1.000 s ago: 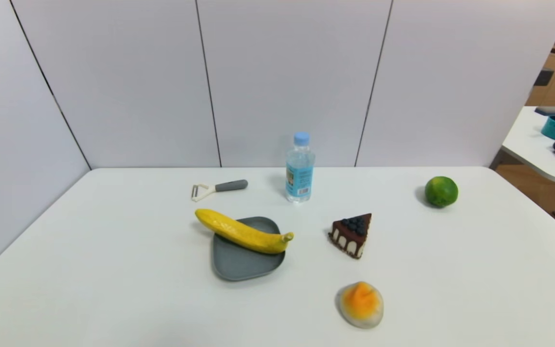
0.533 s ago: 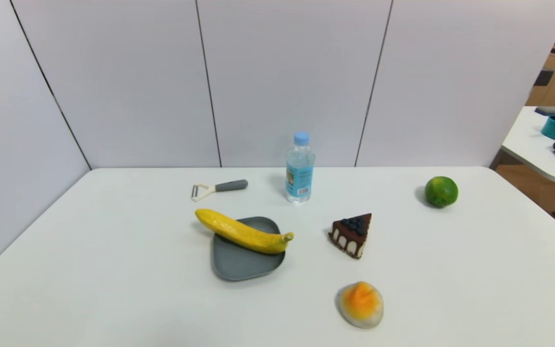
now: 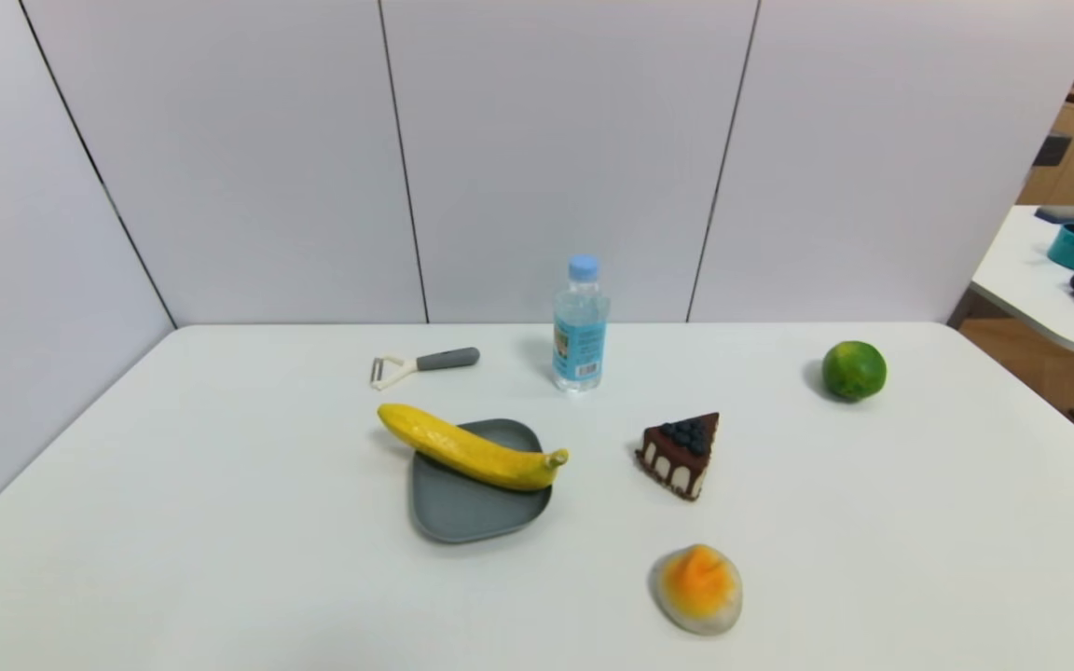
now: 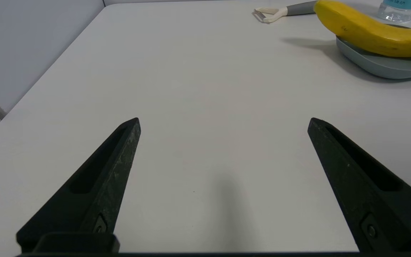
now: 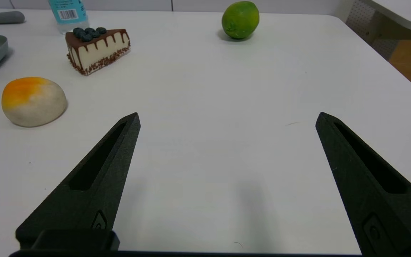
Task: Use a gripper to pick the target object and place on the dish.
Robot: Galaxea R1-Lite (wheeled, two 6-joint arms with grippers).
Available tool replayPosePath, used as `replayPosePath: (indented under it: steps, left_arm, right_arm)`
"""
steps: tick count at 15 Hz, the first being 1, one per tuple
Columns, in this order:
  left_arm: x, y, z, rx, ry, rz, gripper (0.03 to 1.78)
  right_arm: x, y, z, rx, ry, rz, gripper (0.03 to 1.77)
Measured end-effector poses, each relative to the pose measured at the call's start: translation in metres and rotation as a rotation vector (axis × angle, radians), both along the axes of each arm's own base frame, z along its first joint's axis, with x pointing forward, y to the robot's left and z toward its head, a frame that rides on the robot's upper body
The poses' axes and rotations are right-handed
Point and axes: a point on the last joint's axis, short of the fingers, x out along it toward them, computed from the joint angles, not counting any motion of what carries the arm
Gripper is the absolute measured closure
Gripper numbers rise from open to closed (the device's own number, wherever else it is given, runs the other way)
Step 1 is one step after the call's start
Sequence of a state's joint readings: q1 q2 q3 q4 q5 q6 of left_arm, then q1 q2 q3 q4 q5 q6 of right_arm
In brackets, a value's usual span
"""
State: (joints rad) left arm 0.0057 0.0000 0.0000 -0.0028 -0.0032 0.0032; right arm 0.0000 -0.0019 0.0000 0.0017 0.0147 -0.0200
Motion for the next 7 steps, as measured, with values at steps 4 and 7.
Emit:
replayPosePath:
  steps: [4, 7]
  left_arm:
    - [0.0, 0.0, 0.0, 0.0, 0.0, 0.0, 0.12]
    - [0.0, 0.0, 0.0, 0.0, 0.0, 0.0, 0.12]
  right_arm:
    - [0.0, -0.0001, 0.0001, 0.022, -0.001, -0.006, 0.1]
    - [0.0, -0.0001, 0.0, 0.022, 0.0, -0.006, 0.1]
